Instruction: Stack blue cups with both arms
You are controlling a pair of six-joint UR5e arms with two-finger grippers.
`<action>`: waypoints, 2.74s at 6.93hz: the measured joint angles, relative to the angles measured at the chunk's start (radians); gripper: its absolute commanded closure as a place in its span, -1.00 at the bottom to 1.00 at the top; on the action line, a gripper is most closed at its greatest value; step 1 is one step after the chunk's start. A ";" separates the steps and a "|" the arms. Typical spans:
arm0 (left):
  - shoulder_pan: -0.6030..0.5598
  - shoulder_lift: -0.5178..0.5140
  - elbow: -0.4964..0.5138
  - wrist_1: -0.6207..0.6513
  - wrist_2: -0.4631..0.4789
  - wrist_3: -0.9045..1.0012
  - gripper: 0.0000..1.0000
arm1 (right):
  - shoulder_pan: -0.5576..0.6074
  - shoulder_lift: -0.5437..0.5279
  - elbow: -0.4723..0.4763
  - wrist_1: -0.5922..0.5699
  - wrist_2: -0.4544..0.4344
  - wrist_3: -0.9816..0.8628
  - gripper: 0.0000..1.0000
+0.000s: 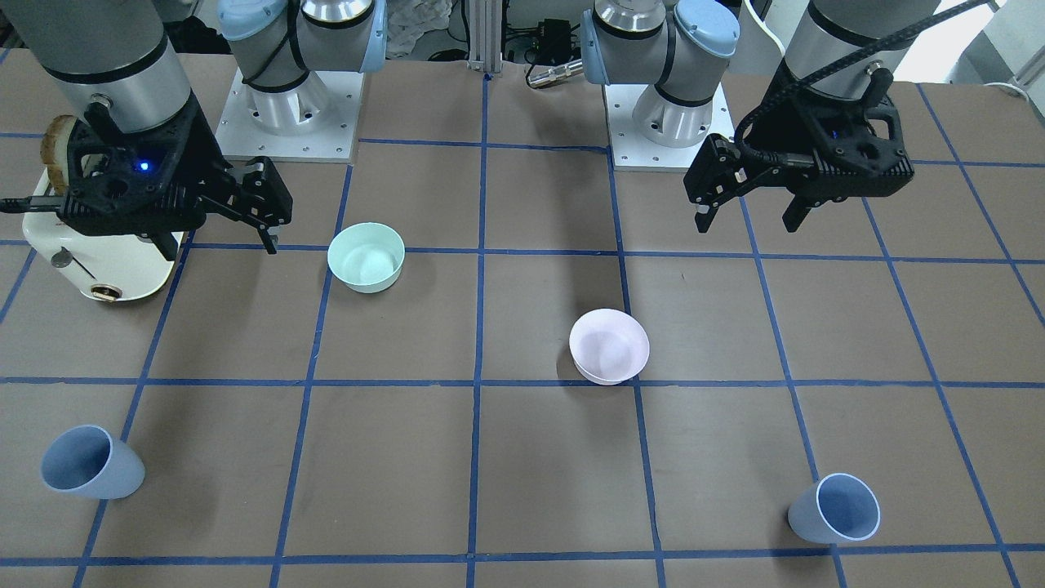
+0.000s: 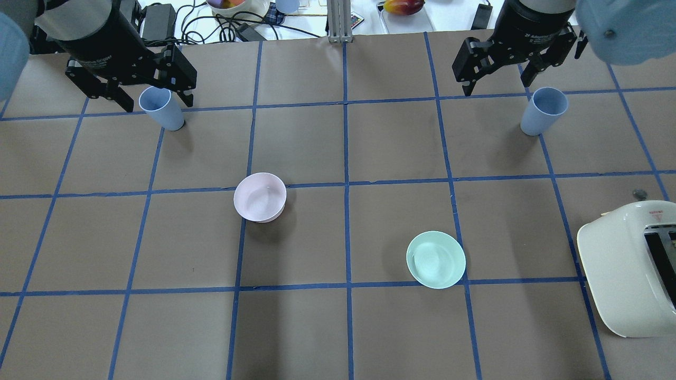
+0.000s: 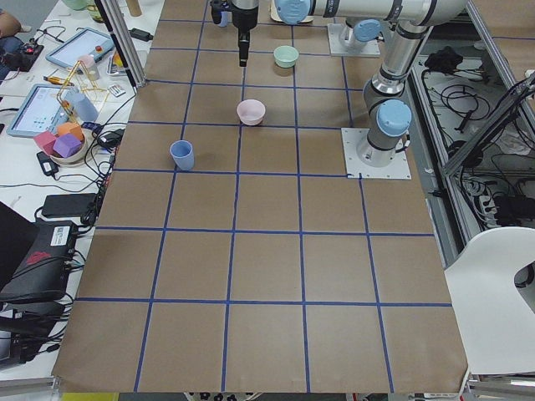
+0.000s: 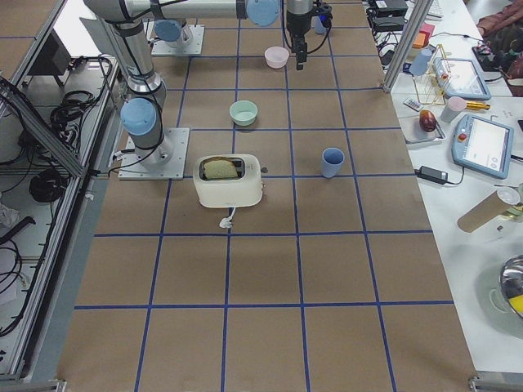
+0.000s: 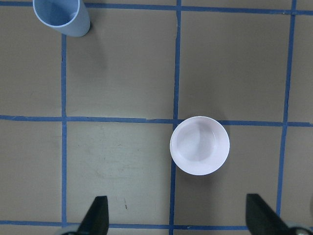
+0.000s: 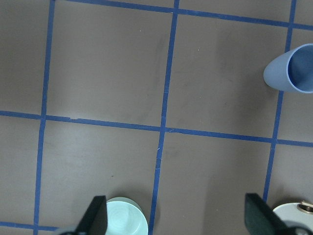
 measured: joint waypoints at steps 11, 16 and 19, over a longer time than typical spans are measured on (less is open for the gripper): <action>0.150 -0.558 0.127 0.448 0.031 0.375 -0.50 | 0.001 0.002 0.001 0.000 0.001 -0.006 -1.00; 0.161 -0.603 0.121 0.476 0.042 0.384 1.00 | 0.001 0.001 0.008 0.001 0.002 -0.004 -1.00; 0.128 -0.581 0.129 0.467 0.093 0.369 1.00 | 0.001 0.002 0.009 0.000 0.001 -0.004 -1.00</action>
